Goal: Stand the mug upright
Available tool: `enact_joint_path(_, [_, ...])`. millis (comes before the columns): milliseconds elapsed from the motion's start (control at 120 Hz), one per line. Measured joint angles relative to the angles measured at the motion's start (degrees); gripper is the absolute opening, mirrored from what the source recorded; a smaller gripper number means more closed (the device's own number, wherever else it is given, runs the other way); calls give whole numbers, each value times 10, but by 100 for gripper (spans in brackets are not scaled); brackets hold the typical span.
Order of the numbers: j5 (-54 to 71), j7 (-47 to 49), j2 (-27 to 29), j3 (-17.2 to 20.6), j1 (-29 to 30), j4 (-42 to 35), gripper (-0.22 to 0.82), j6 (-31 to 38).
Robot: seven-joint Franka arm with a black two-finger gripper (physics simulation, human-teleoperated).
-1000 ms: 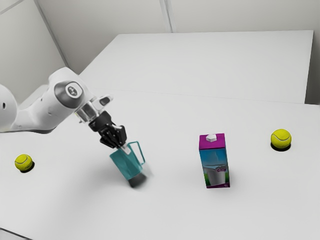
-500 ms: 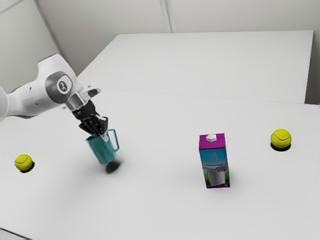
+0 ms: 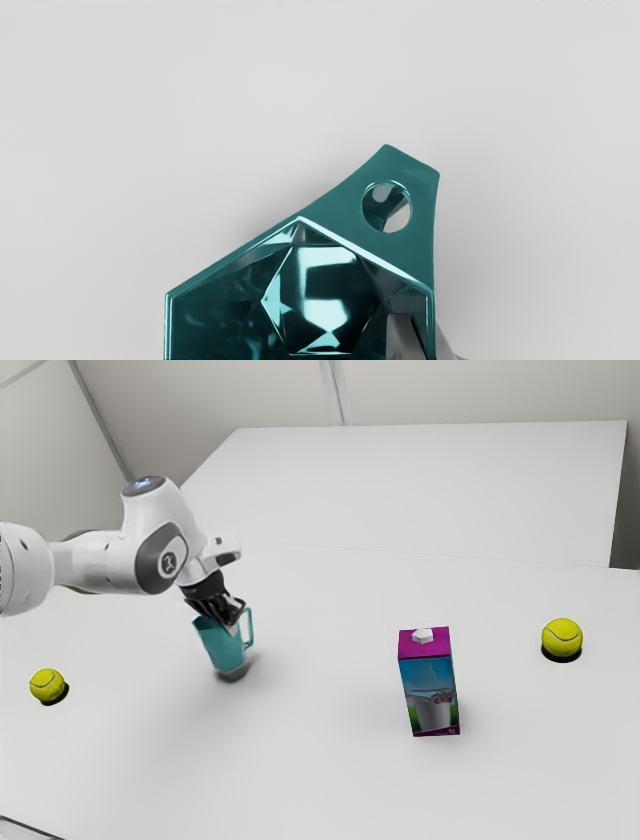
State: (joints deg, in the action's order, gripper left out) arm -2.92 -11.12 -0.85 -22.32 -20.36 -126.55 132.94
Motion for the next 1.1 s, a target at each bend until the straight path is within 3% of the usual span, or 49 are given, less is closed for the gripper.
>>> enact_joint_path(200, [15,15,-9,0,-9,-16,-18,42])
enact_joint_path(400, [17,26,-13,0,37,-22,-18,57])
enact_joint_path(550, [17,31,-16,0,62,-18,-18,52])
enact_joint_path(917, [22,37,-24,-1,52,-17,-18,34])
enact_joint_path(1100, [28,30,-21,0,56,-8,21,18])
